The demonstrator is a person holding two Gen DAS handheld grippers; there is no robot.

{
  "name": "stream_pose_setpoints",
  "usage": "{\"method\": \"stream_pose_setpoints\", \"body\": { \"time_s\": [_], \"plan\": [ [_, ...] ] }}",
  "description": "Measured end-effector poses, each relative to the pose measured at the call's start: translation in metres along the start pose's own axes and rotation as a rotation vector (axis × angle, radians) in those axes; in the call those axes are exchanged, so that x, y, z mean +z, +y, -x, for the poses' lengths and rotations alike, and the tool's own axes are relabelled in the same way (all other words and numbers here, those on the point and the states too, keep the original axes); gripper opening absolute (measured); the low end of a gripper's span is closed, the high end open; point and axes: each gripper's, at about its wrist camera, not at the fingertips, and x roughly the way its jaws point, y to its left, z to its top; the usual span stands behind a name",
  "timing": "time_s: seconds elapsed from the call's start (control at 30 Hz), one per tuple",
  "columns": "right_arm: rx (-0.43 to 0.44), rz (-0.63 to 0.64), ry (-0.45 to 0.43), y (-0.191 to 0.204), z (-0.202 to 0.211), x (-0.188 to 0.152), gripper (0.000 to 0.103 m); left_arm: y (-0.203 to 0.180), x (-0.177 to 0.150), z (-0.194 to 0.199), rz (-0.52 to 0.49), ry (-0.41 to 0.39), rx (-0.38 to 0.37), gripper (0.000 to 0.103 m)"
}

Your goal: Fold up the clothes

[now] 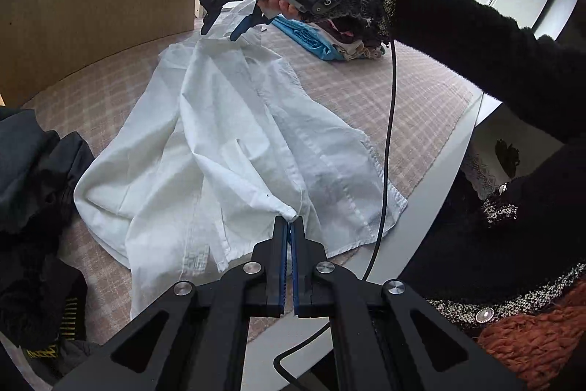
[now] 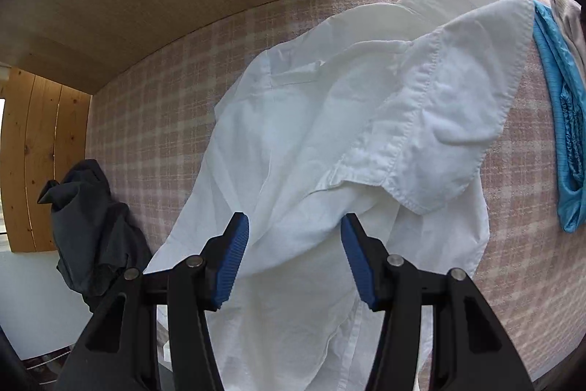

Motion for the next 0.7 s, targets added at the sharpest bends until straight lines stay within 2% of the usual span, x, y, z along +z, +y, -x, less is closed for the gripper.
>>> {"method": "stream_pose_setpoints", "body": {
  "time_s": [0.07, 0.17, 0.2, 0.23, 0.3, 0.4, 0.47, 0.53, 0.6, 0.67, 0.7],
  "plan": [
    [-0.03, 0.017, 0.013, -0.001, -0.009, -0.002, 0.052, -0.017, 0.001, -0.005, -0.013, -0.003, -0.033, 0.001],
    [-0.075, 0.102, -0.042, -0.006, -0.011, -0.013, 0.05, -0.043, 0.002, -0.02, -0.014, -0.002, -0.126, 0.001],
    [-0.097, 0.187, -0.045, -0.004, -0.01, -0.02, 0.031, -0.053, 0.002, -0.029, -0.018, 0.007, -0.158, 0.001],
    [-0.117, 0.265, -0.045, -0.003, -0.008, -0.027, 0.007, -0.062, 0.002, -0.037, -0.022, 0.017, -0.191, 0.001],
    [-0.151, 0.379, -0.028, -0.011, -0.003, -0.043, 0.006, -0.077, 0.003, -0.055, -0.031, 0.051, -0.223, 0.001],
    [-0.224, 0.407, -0.015, -0.044, 0.008, -0.053, 0.006, -0.081, 0.004, -0.068, 0.0, 0.1, -0.231, 0.011],
    [-0.165, 0.362, -0.003, -0.062, 0.014, -0.053, 0.014, -0.069, 0.004, -0.057, 0.029, 0.091, -0.199, 0.031],
    [-0.1, 0.299, -0.013, -0.071, 0.024, -0.052, 0.021, -0.04, 0.002, -0.033, 0.066, 0.055, -0.108, 0.034],
    [-0.082, 0.292, -0.078, -0.067, 0.038, -0.054, 0.022, -0.008, -0.001, -0.007, 0.105, 0.018, -0.004, 0.041],
    [-0.131, 0.331, -0.137, -0.058, 0.05, -0.06, 0.029, 0.035, -0.005, 0.007, 0.149, 0.012, 0.167, 0.05],
    [-0.158, 0.355, -0.155, -0.052, 0.054, -0.064, 0.033, 0.06, -0.008, 0.009, 0.186, 0.024, 0.25, 0.051]
  ]
}}
